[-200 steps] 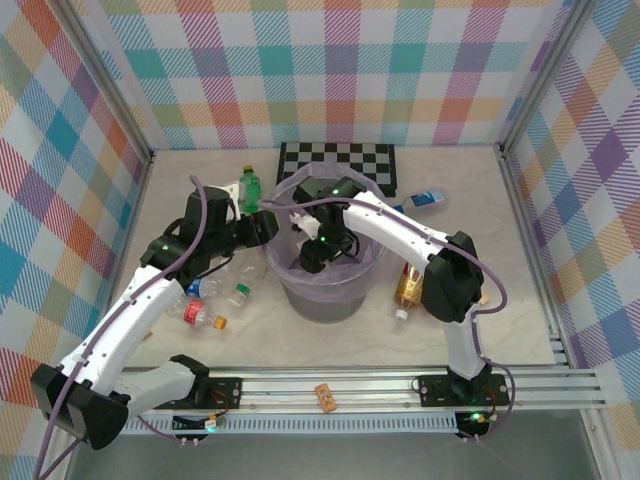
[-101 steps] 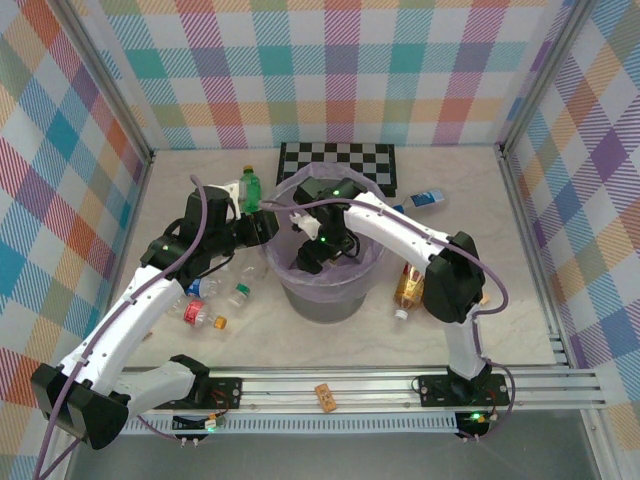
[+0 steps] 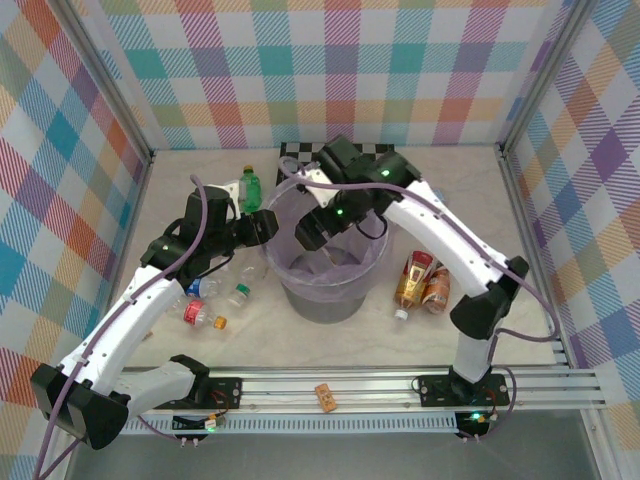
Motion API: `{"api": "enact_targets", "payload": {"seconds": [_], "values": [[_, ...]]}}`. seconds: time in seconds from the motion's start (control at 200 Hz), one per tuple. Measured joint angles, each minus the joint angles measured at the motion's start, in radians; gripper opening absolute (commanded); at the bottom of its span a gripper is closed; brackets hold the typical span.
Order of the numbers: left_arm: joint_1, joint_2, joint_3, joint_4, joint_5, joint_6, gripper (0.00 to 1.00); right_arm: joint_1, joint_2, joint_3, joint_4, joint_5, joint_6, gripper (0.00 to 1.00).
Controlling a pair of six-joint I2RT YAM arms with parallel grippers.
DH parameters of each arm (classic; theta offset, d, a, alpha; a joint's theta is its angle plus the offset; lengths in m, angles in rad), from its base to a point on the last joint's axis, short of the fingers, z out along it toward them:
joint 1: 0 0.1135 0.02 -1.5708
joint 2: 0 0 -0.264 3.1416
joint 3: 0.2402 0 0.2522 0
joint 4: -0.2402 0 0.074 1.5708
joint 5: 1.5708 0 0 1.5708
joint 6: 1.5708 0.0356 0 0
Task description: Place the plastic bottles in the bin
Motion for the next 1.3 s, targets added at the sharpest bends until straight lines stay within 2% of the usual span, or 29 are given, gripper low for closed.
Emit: {"api": "enact_targets", "payload": {"seconds": [0.17, 0.305, 0.445, 0.55, 0.645, 0.725, 0.78, 0.845, 1.005, 1.295], "values": [[0.0, 0.012, 0.002, 0.001, 0.002, 0.003, 0.61, -0.031, -0.077, 0.075, -0.014, 0.039, 0.031, 1.0], [0.0, 0.019, 0.002, 0.001, 0.002, 0.007, 0.61, -0.127, -0.15, 0.075, -0.02, 0.049, 0.08, 1.0], [0.0, 0.02, 0.009, 0.0, 0.002, 0.015, 0.61, -0.303, -0.253, -0.012, -0.001, 0.041, 0.169, 0.99], [0.0, 0.036, 0.028, -0.008, 0.004, 0.024, 0.61, -0.501, -0.32, -0.106, 0.014, 0.019, 0.248, 0.99], [0.0, 0.056, 0.041, -0.018, 0.005, 0.032, 0.61, -0.663, -0.34, -0.213, 0.05, 0.014, 0.301, 0.99], [0.0, 0.068, 0.042, -0.024, 0.009, 0.037, 0.61, -0.735, -0.314, -0.303, 0.087, 0.027, 0.336, 1.0], [0.0, 0.082, 0.053, -0.031, 0.015, 0.041, 0.61, -0.761, -0.265, -0.342, 0.108, 0.025, 0.363, 1.0], [0.0, 0.097, 0.068, -0.039, 0.02, 0.045, 0.61, -0.779, -0.187, -0.365, 0.143, 0.026, 0.406, 0.94], [0.0, 0.103, 0.073, -0.041, 0.028, 0.045, 0.61, -0.788, -0.01, -0.399, 0.254, 0.064, 0.594, 0.95], [0.0, 0.102, 0.073, -0.038, 0.028, 0.041, 0.61, -0.788, 0.129, -0.402, 0.391, 0.094, 0.944, 0.97]]}}
